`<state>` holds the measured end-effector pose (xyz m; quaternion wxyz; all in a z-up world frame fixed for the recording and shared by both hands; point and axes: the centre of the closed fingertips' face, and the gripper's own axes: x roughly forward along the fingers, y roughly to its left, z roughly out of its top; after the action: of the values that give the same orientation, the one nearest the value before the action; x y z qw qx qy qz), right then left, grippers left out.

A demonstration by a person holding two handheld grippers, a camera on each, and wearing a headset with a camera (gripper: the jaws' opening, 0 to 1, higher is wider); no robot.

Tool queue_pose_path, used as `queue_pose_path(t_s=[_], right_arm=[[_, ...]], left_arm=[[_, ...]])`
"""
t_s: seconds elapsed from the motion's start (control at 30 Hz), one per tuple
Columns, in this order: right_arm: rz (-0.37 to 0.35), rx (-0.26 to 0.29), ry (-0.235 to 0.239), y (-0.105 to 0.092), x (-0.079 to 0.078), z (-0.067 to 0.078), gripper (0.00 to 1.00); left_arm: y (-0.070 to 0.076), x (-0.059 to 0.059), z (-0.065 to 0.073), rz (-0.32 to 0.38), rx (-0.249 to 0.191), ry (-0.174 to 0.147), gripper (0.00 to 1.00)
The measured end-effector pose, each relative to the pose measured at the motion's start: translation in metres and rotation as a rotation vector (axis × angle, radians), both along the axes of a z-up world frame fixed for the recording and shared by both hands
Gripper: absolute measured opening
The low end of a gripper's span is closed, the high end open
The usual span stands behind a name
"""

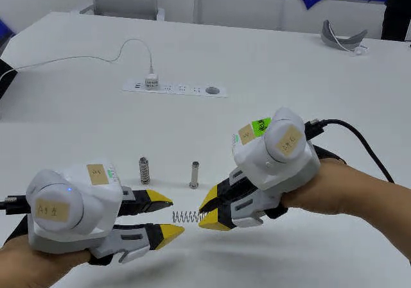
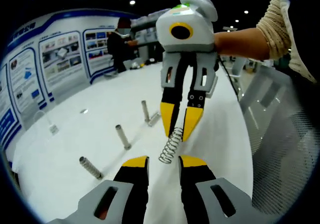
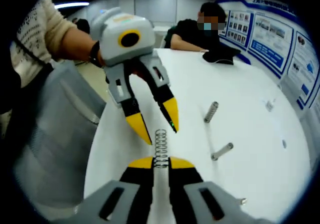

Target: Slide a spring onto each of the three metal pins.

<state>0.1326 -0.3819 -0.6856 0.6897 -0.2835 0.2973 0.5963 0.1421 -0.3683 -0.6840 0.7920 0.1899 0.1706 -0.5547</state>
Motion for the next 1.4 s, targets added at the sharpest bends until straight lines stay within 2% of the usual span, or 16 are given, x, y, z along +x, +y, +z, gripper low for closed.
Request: queue_pose_path(t_s=[0.1,0.27,0.5,0.67,0.93,1.4], right_arm=[[0.018,-0.017,0.001,0.0,-0.003,-0.001,0.12],[0.039,-0.038,0.0,0.0,-0.007,-0.001,0.12],[0.056,-0.051,0.002,0.001,-0.01,0.002,0.12],[0.065,-0.042,0.006,0.004,-0.012,0.013,0.12],[0.069,0.012,-0.008,0.016,-0.013,0.034,0.12],[0.061,0.059,-0.035,0.029,-0.01,0.047,0.12]], left_arm=[[-0.002,-0.004,-0.002,-0.027,0.022,-0.019,0.2],[-0.004,-0.008,-0.002,-0.058,0.032,-0.035,0.13],[-0.006,-0.012,-0.005,-0.081,0.051,-0.032,0.12],[-0.006,-0.014,-0.005,-0.086,0.045,-0.023,0.11],[-0.008,-0.015,0.0,-0.079,0.023,-0.022,0.11],[-0.012,-0.011,0.008,-0.055,-0.026,-0.017,0.1]])
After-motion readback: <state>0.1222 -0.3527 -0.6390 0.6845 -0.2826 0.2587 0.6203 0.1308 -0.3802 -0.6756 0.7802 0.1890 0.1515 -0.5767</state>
